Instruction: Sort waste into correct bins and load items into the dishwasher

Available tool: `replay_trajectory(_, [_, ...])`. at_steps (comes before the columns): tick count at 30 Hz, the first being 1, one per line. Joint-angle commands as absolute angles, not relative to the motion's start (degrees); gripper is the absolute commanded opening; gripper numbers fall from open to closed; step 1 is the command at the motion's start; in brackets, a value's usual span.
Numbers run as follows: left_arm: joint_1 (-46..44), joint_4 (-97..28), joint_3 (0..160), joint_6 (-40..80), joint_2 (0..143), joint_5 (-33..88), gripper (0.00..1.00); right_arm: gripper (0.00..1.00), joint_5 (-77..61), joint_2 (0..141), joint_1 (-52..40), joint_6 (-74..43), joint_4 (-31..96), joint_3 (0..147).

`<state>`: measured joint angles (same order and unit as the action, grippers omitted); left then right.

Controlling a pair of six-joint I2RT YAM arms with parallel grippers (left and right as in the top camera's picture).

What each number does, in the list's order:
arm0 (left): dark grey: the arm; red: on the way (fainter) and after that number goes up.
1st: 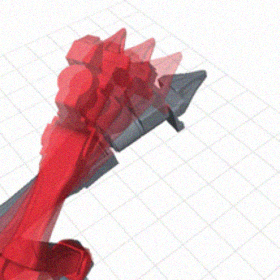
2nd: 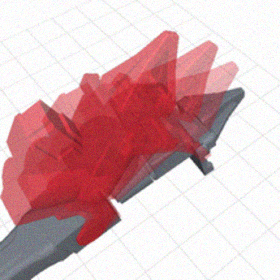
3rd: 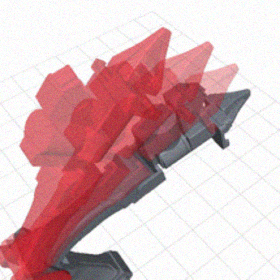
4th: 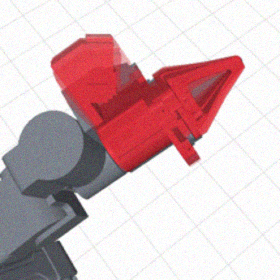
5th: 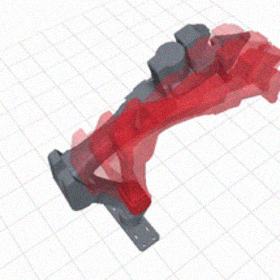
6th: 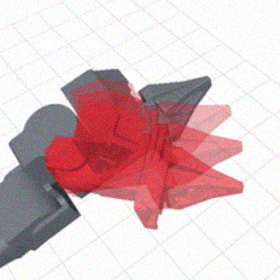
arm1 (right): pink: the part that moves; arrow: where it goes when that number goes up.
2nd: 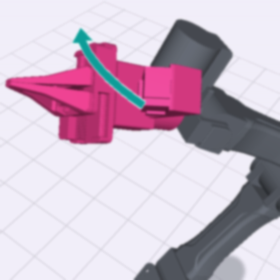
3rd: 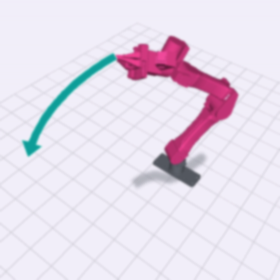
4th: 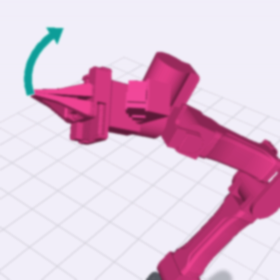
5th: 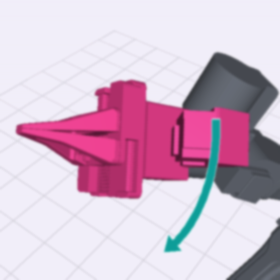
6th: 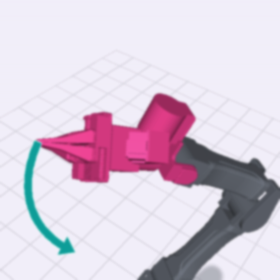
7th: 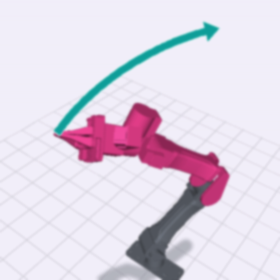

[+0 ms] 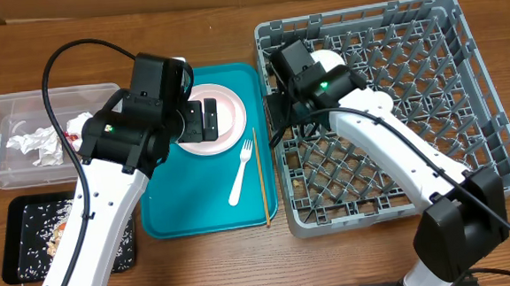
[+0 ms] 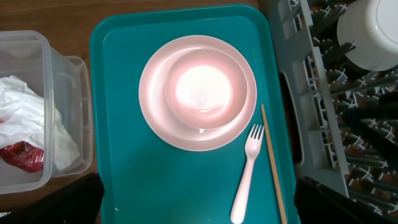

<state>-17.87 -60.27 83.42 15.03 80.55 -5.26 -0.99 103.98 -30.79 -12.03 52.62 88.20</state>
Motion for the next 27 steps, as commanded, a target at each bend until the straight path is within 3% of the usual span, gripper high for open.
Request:
replay_trajectory(1, [-17.5,-60.2,84.8,15.0,79.4,-6.0,1.0,0.53,-0.1,103.3,-31.5,-12.4,50.2,85.5])
replay_trajectory(13, [-17.5,-60.2,84.8,15.0,79.4,-6.0,1.0,0.52,-0.1,103.7,-33.3,-12.5,43.1,79.8])
replay_trajectory(20, [-17.5,-60.2,84.8,15.0,79.4,-6.0,1.0,0.36,-0.1,103.7,-33.3,-12.5,41.8,79.8])
replay_trajectory(27, [-17.5,-60.2,84.8,15.0,79.4,-6.0,1.0,0.37,-0.1,103.7,-33.3,-12.5,41.3,79.4])
